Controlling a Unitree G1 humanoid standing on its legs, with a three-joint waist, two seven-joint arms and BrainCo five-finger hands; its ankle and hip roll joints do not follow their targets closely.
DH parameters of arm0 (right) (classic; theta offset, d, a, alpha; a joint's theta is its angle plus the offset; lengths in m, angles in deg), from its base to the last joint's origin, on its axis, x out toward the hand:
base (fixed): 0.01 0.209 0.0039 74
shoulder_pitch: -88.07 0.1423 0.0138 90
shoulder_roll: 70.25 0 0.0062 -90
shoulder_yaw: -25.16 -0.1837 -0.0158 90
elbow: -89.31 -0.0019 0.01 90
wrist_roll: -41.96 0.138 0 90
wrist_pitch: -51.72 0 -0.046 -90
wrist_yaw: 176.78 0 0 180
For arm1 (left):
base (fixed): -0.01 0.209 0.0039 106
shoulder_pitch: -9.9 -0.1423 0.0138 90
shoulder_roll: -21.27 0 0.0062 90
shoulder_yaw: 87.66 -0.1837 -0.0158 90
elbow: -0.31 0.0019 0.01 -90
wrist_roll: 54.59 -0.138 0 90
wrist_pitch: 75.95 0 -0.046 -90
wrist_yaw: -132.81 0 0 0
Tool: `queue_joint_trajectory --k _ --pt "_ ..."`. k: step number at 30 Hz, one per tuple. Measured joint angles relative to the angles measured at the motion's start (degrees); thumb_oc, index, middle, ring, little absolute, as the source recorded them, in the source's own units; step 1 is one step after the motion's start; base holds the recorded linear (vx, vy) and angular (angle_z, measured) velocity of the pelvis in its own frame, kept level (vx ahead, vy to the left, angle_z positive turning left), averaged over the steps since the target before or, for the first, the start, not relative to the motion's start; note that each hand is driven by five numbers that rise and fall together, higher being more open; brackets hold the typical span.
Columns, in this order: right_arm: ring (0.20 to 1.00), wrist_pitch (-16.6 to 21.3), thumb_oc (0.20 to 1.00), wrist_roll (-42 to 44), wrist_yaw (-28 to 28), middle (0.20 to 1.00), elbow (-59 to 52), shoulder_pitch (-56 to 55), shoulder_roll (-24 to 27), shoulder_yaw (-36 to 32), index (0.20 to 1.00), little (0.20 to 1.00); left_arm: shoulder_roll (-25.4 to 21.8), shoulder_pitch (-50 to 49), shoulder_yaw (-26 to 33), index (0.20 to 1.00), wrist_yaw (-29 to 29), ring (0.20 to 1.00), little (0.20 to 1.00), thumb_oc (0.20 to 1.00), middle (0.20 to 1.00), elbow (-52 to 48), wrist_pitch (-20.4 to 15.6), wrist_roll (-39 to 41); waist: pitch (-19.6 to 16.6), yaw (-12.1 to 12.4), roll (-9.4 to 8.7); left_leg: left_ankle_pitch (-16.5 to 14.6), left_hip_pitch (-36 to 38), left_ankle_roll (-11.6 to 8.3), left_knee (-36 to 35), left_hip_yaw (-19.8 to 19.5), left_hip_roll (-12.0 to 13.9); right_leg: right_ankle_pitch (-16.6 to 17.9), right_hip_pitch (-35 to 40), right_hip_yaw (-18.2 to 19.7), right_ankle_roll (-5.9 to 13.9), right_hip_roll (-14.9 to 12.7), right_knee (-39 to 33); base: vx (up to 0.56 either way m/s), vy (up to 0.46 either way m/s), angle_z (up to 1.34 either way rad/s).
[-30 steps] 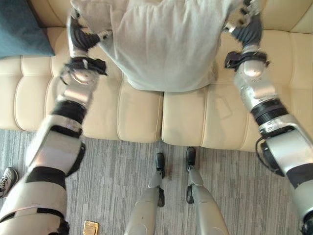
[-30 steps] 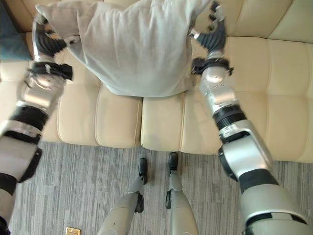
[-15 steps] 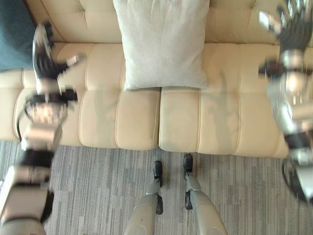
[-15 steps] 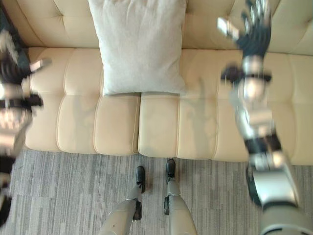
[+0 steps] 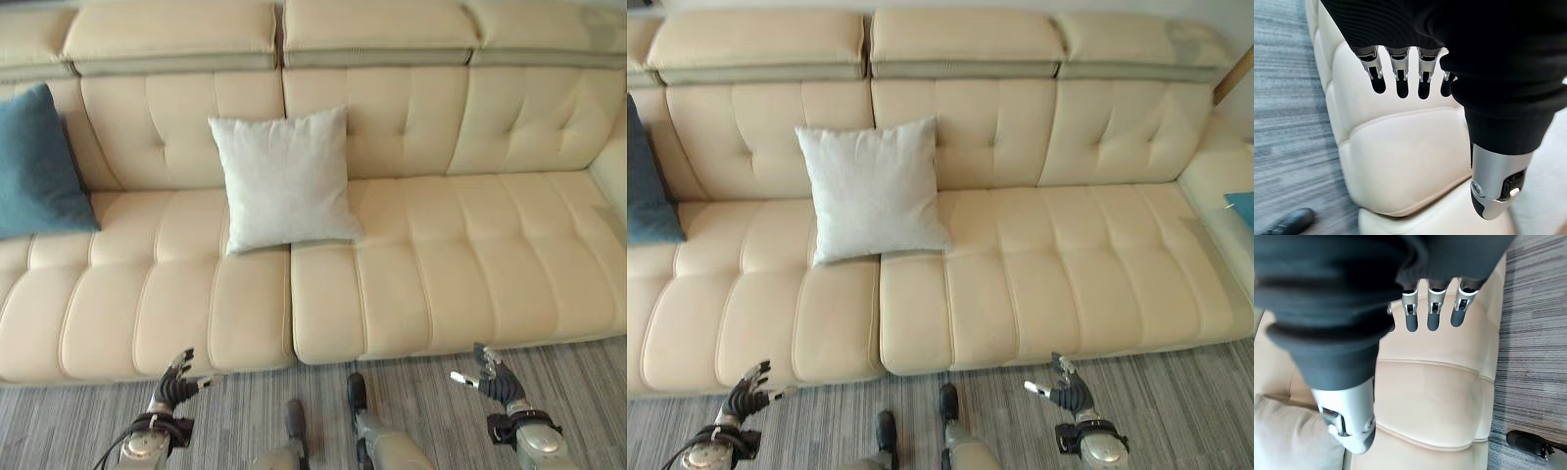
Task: Pick up all the scattered cushions and arrange them neatly on the sofa.
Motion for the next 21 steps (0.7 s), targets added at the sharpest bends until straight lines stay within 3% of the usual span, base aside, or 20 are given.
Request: queue_joint_trajectory --k 2,5,6,7,8,10,11,12,13,14,15,17,18,20,21 --pt "1.000 -0.27 1.000 -1.31 0.25 1.000 0.36 -0.46 0.11 -0.10 1.000 1.000 0.26 -1.06 -0.01 1.000 0.36 1.000 1.000 1.000 1.000 -0.29 0.00 0.04 -1.53 -0.11 -0.59 0.04 0.81 0.06 0.09 0.69 -0.43 0.33 0.10 0.62 0.47 -0.23 0.06 -0.20 0.047 -0.15" --pt "1.000 -0.44 1.000 -1.38 1.12 1.000 0.62 1.50 0.06 0.73 1.000 1.000 0.15 -1.19 -0.08 1.000 0.91 1.000 1.000 1.000 1.000 -0.80 0.02 0.19 -1.50 0.13 -1.75 0.31 0.89 0.49 0.46 3.14 -0.77 0.12 -0.90 2.12 2.71 -0.78 0.35 -0.33 -0.013 -0.42" --pt "1.000 -0.46 1.000 -1.45 1.60 1.000 1.89 3.74 -0.21 2.28 1.000 1.000 -0.30 -0.02 -0.12 1.000 1.44 1.000 1.000 1.000 1.000 -0.90 0.01 0.20 -1.13 -0.05 -2.52 1.18 -0.67 1.70 1.03 4.50 -0.75 -1.10 -2.54 2.03 6.02 -1.22 0.50 -0.58 -0.002 -0.48" --pt "1.000 -0.70 1.000 -1.33 2.53 1.000 3.69 6.66 -0.90 2.85 1.000 1.000 -0.25 2.30 -0.23 1.000 2.08 1.000 1.000 1.000 1.000 -1.69 0.22 0.52 -0.39 0.39 -1.45 3.63 -4.86 4.20 3.04 4.95 1.21 -4.54 -6.85 -1.67 7.17 -0.57 8.77 -0.52 -0.031 -0.30" --pt "1.000 -0.82 1.000 -1.32 2.71 1.000 4.62 7.68 -1.07 3.56 1.000 1.000 -0.34 4.04 -0.39 1.000 2.48 1.000 1.000 1.000 1.000 -3.47 0.14 0.72 0.30 0.64 -0.53 3.52 -6.63 4.64 3.77 4.82 2.94 -7.43 -10.82 -4.19 6.33 0.11 18.20 -0.23 -0.034 -0.06" --pt "1.000 -1.14 1.000 -1.33 2.63 1.000 4.58 8.96 -1.15 4.73 1.000 1.000 -0.14 6.49 -0.54 1.000 2.80 1.000 1.000 1.000 1.000 -5.56 -0.27 0.86 1.98 3.09 0.54 4.40 -6.15 5.32 3.04 5.35 4.69 -13.59 -11.38 -5.24 5.48 0.52 32.15 -0.11 -0.113 -0.21" --pt "1.000 -1.17 1.000 -1.31 2.65 1.000 4.54 8.57 -1.15 4.73 1.000 1.000 -0.19 6.46 -0.51 1.000 2.89 1.000 1.000 1.000 1.000 -5.61 -0.44 0.92 1.92 3.43 0.41 4.32 -5.00 5.37 2.53 5.41 4.80 -15.09 -8.07 -5.04 5.61 0.00 32.38 -0.14 -0.165 -0.38" --pt "1.000 -0.82 1.000 -1.24 2.98 1.000 4.54 9.24 -1.07 4.25 1.000 1.000 -0.31 5.05 0.50 1.000 3.47 1.000 1.000 1.000 1.000 -5.44 -0.40 1.35 1.72 4.85 0.00 4.38 -3.93 4.76 1.95 6.37 4.74 -19.35 -0.10 -5.11 5.95 -2.04 31.05 -0.14 -0.150 -0.33" --pt "1.000 -0.46 1.000 -1.22 3.33 1.000 4.52 9.38 -1.05 4.14 1.000 1.000 -0.52 4.54 0.71 1.000 3.79 1.000 1.000 1.000 1.000 -5.47 -0.43 1.42 1.60 5.41 -0.17 3.96 -4.15 4.07 1.82 6.38 4.62 -20.61 2.68 -5.07 5.84 -2.37 27.87 -0.15 -0.158 -0.46" --pt "1.000 -0.20 1.000 -1.15 3.77 1.000 4.81 9.53 -1.17 4.21 1.000 1.000 -1.11 4.00 0.68 1.000 4.23 1.000 1.000 1.000 1.000 -4.86 -0.43 1.47 1.37 6.40 -1.10 5.38 -4.90 2.05 1.46 6.30 4.32 -21.73 6.22 -4.99 5.34 -2.67 21.58 -0.14 -0.173 -0.40" --pt "1.000 -0.24 1.000 -1.10 3.84 1.000 5.21 9.94 -1.26 4.26 1.000 1.000 -1.18 4.30 0.71 1.000 4.58 1.000 1.000 1.000 1.000 -3.71 -0.30 1.47 1.11 6.93 -1.69 6.58 -6.11 0.43 1.37 6.06 4.52 -21.80 7.52 -4.52 2.28 -2.15 16.30 -0.13 -0.181 -0.24" --pt "1.000 -0.54 1.000 -0.14 4.86 1.000 6.56 9.32 -0.85 3.91 1.000 1.000 0.83 2.71 0.04 1.000 4.93 1.000 1.000 1.000 1.000 -1.89 0.49 1.48 1.65 6.62 1.67 7.01 -8.67 -1.88 0.62 3.65 6.95 -17.57 7.82 -3.55 0.12 2.29 10.37 -0.22 -0.193 0.04" --pt "1.000 -0.61 1.000 0.21 5.11 1.000 7.15 8.54 -0.74 3.83 1.000 1.000 1.35 2.21 -0.04 1.000 4.99 1.000 1.000 1.000 1.000 -1.90 0.63 1.61 1.71 6.47 2.43 7.66 -9.80 -2.82 0.80 2.60 7.45 -15.69 7.89 -3.84 -0.38 3.59 10.08 -0.27 -0.142 0.39" --pt "1.000 -1.49 1.000 1.05 5.36 1.000 7.52 5.91 -0.48 3.88 1.000 1.000 2.17 2.41 -0.27 1.000 4.98 1.000 1.000 1.000 1.000 -2.09 0.92 2.96 2.08 5.83 3.10 5.88 -11.94 -4.18 1.08 1.00 8.27 -13.73 7.19 -6.79 -2.87 3.83 9.11 -0.26 -0.067 0.57" --pt "1.000 -1.73 1.000 1.11 5.57 1.000 7.61 5.46 -0.54 3.89 1.000 1.000 2.06 2.83 -0.33 1.000 4.99 1.000 1.000 1.000 1.000 -2.12 1.07 2.97 2.45 5.54 2.31 4.05 -12.52 -5.30 1.78 1.32 8.23 -13.63 6.83 -7.65 -3.59 3.20 8.94 -0.33 -0.060 0.34"
